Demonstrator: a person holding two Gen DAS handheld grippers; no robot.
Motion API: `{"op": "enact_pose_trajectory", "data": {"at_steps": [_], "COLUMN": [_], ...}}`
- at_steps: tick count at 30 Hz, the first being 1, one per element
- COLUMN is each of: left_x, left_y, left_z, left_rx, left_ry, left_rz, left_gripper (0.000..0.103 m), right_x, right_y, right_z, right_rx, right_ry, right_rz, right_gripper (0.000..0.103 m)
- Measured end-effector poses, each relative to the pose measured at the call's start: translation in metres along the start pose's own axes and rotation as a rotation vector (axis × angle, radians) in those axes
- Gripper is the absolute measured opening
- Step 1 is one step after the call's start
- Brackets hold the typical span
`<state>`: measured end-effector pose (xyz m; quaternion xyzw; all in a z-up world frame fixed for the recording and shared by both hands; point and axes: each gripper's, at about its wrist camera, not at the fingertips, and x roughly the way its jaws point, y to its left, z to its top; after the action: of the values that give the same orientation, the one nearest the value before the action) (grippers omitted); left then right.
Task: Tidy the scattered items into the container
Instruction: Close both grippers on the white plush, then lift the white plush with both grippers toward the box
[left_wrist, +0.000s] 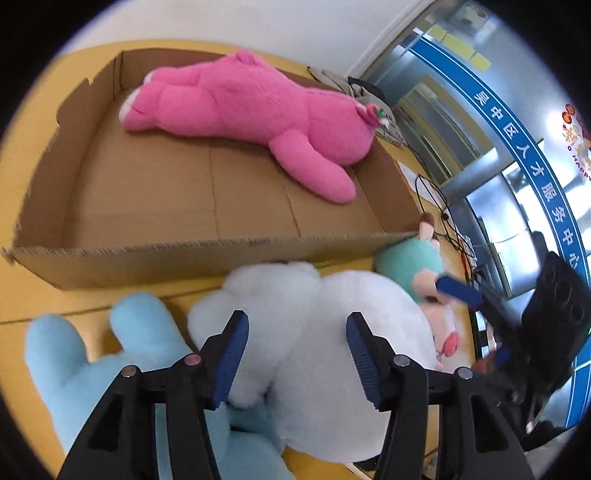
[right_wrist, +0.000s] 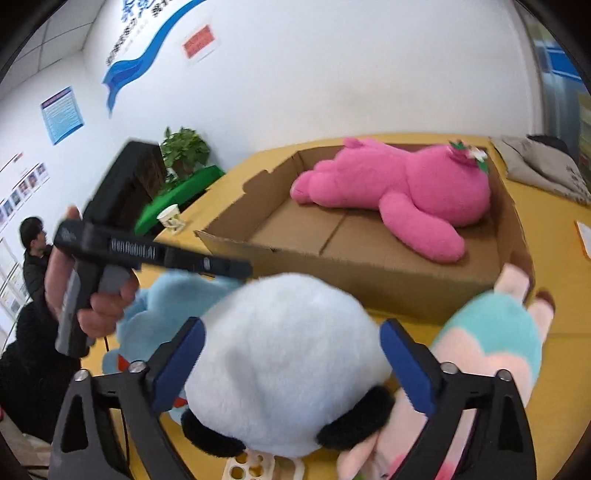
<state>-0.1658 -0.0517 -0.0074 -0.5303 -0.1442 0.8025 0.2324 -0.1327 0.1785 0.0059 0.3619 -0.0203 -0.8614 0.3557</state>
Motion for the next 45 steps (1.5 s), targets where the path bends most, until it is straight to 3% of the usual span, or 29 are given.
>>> {"op": "enact_pose_trajectory", "data": {"at_steps": [3,5,8,12,16,22,28,33,35,40,45], "left_x": [0.000,-0.005,-0.015,-0.022,-0.020,-0.007,0.002,0.003,-0.001,-0.022,-0.069], "left_y": [0.002,0.003,0.007,-0.003,-0.015,-0.040,-0.055,-0.063,-0.067,-0.076,-0.085], "left_z": [-0.006,-0.014,-0.034,-0.063,-0.077,-0.092,-0.092,-0.095,-0.096,-0.082,-0.042], "left_rx": [-0.044,-0.055,-0.085,-0.078,-0.064,0.096,0.172,0.166,0.165,0.194,0.291], "left_ry": [0.000,0.004,0.015,0.013,-0.007,-0.049,-0.052,-0.020,-0.018,-0.064,-0.163], "left_rz": [-0.023,-0.042,-0.090,-0.084,-0.044,0.073,0.027,-0.042,-0.046,-0.016,0.034], "left_gripper": [0.060,0.060,0.063,0.074,0.076,0.084,0.086,0.063,0.059,0.055,0.055], "right_x": [0.021,0.049,0.067,0.074,0.085,0.074,0.034,0.011,0.006,-0.003,-0.018], "right_y": [-0.004,-0.006,-0.011,-0.009,-0.010,-0.011,-0.031,-0.030,-0.031,-0.027,-0.011], "right_z": [0.011,0.009,0.008,0.013,0.010,-0.007,-0.033,-0.044,-0.047,-0.042,-0.002], "right_rx": [-0.099,-0.177,-0.214,-0.290,-0.307,-0.287,-0.096,-0.029,0.003,0.056,0.012], "right_ry": [0.092,0.217,0.336,0.418,0.473,0.421,0.329,0.268,0.247,0.196,0.079], "right_rz": [0.071,0.067,0.208,0.284,0.364,0.381,0.374,0.324,0.325,0.321,0.306], "right_gripper": [0.103,0.103,0.103,0.103,0.103,0.095,0.082,0.074,0.072,0.070,0.069]}}
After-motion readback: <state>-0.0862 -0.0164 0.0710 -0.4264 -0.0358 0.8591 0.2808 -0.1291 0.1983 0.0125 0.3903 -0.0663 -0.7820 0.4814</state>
